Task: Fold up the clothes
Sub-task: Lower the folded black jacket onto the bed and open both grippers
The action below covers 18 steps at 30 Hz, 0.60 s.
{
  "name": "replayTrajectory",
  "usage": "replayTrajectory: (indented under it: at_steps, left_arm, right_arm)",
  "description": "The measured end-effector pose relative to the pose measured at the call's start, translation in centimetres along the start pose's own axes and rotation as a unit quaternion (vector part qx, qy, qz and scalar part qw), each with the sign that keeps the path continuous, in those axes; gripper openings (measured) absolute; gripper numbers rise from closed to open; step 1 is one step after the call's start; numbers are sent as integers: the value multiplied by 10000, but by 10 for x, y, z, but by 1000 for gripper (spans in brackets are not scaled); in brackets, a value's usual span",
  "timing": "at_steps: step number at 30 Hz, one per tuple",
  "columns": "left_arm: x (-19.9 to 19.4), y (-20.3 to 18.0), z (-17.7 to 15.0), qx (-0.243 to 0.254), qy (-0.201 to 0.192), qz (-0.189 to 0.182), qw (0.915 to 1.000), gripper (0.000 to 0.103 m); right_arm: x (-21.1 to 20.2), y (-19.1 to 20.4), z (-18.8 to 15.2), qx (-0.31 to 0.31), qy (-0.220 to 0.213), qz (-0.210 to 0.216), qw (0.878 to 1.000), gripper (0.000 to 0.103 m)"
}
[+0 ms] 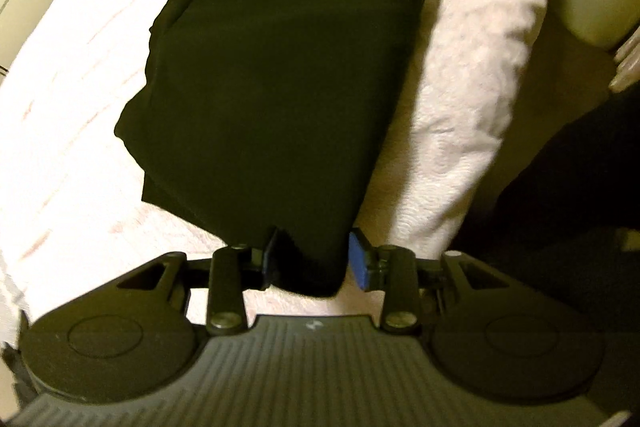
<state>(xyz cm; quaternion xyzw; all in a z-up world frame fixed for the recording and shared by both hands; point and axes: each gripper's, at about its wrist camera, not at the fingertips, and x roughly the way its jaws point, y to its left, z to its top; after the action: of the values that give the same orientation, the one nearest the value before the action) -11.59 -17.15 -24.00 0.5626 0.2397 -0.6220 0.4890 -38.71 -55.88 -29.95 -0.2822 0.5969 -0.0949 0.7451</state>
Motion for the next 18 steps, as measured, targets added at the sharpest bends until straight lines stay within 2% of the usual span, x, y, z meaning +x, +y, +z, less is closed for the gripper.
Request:
replayTrajectory:
  at_steps: [4,6,9,11,13,14,16,18]
  left_arm:
    - [-11,18,-14,99,-77,-202,9997,33]
    - [-15,33,-20,97,-239,-274,9993,33]
    - [-18,60,-33,259,-516,-375,9976,33]
    - [-17,79,-44,530,-674,-451,9953,33]
    - [-16,99,-56,818,-780,-483,9924,33]
    - [-17,109,-62,951,-830,-482,9908,34]
    - [-21,133,-68,1074,-946,-414,9888,35]
    - [-28,156,-70,1060,-1035,-357,9883,38]
  right_arm:
    - [-32,12,22,857,-4,246,9960,46]
    - [-45,19,40,1236,-30,337,9918,47]
    - [-59,28,78,1959,59,354,9800,47]
    - [-73,40,101,2506,151,344,9674,47]
    - [-91,57,121,3229,342,326,9453,47]
    - [-100,60,131,3669,427,327,9287,48]
    - [-121,67,149,4644,522,374,8833,51]
    - [-138,74,166,5368,554,401,8409,67]
